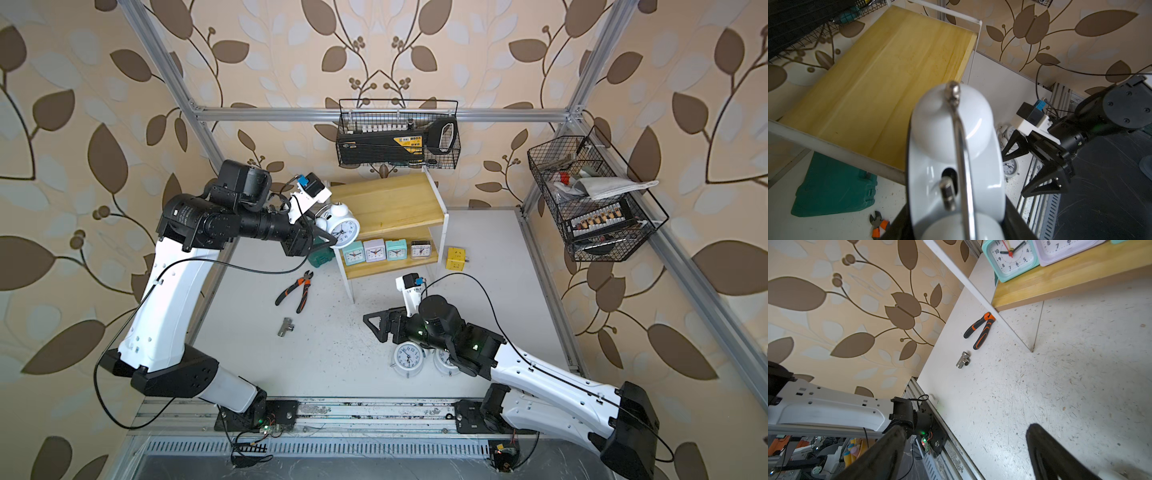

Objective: Place the alarm clocks on the shelf by style
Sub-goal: Pick up the alarm from the center of the board, then place the alarm on the shelf.

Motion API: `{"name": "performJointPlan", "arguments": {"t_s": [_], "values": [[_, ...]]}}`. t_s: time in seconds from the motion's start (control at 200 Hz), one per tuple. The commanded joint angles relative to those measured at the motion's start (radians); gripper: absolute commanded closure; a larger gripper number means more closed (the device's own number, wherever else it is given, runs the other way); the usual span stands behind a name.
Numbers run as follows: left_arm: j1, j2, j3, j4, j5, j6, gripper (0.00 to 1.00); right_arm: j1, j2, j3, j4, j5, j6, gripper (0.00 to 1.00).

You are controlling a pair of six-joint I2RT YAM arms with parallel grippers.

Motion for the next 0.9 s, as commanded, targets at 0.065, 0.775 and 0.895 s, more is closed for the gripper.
{"name": "performJointPlan", "arguments": {"t_s": [0.065,0.775,0.895], "values": [[0.014,0.064,0.143,0.009,0.078,0.046,0.58,0.013,0.004,-0.034,0.059,-0.049,-0.02,0.08],[0.095,0.282,0.348,-0.07,0.041,0.14,0.59,0.082,0.03,-0.06,0.098,-0.004,-0.024,0.09],[0.103,0.286,0.35,-0.074,0.037,0.139,0.58,0.085,0.041,-0.061,0.11,-0.003,-0.023,0.09]]}}
